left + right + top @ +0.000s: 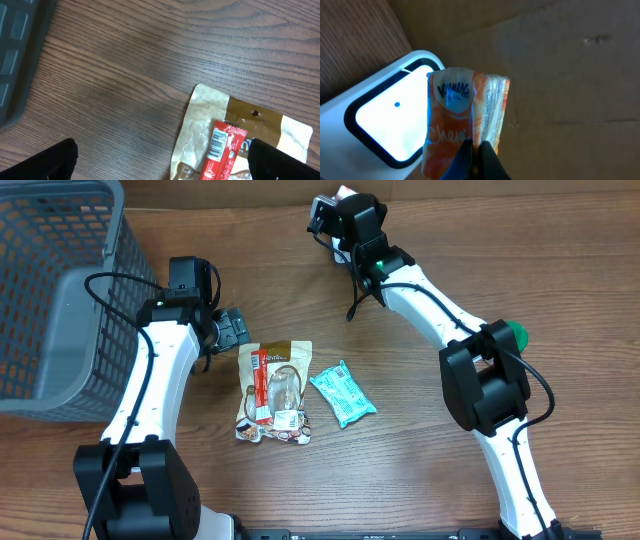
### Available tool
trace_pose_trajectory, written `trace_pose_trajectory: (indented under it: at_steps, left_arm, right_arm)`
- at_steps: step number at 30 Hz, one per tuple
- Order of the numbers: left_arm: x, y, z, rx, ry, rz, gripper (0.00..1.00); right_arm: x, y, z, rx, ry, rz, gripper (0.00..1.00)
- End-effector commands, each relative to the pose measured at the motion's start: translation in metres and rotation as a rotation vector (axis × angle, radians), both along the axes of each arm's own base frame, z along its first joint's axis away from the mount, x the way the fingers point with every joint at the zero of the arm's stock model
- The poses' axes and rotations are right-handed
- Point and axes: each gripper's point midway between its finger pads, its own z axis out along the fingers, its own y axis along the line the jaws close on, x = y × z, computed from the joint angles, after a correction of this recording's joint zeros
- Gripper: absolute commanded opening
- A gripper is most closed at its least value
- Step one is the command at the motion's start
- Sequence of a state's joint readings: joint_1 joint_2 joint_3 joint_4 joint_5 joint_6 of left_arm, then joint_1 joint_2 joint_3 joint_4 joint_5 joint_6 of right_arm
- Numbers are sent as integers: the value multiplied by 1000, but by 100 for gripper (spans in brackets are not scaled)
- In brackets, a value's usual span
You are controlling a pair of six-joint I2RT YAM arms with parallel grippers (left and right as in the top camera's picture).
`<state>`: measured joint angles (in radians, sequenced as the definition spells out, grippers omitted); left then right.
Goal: Scan the item barcode
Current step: 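Carry the Kleenex pack to the scanner and hold it there, then bring the Kleenex pack back and set it beside the jar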
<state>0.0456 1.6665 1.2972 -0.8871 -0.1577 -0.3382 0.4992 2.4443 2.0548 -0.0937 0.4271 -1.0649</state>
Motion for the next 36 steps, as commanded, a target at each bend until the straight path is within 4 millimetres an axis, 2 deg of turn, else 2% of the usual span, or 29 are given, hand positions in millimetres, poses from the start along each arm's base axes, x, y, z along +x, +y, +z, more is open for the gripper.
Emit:
trace_pose_trajectory:
  at_steps: [1, 4, 9, 12, 16, 19, 23, 26, 30, 35, 36]
  left_arm:
    - [5, -2, 8, 0, -26, 3, 100]
    - [5, -2, 8, 0, -26, 3, 100]
    - [5, -2, 8, 0, -26, 3, 100]
    - [5, -2, 8, 0, -26, 3, 100]
    - [5, -2, 8, 0, -26, 3, 100]
    - [5, -2, 8, 0, -26, 3, 100]
    - [5, -2, 8, 0, -26, 3, 100]
    - [5, -2, 8, 0, -26, 3, 100]
    - [5, -2, 8, 0, -26, 3, 100]
    - [5, -2, 8, 0, -26, 3, 100]
    - [5, -2, 8, 0, -26, 3, 100]
  right_arm:
    - [-1, -2, 10, 130, -20, -86, 3]
    - [-6, -6, 30, 239, -25, -141, 3]
    - [-29, -18, 85, 441, -7, -225, 3]
    - [-54, -33, 114, 579, 45, -306, 3]
    - [-93, -60, 126, 729, 195, -425, 4]
    - [-123, -81, 111, 816, 396, -506, 4]
    - [-170, -103, 64, 859, 759, -614, 4]
    - [-199, -127, 28, 848, 949, -729, 4]
    - [-218, -156, -18, 812, 1038, -852, 4]
    - [-230, -172, -65, 795, 1073, -915, 4]
    - [-230, -175, -73, 790, 1066, -922, 6]
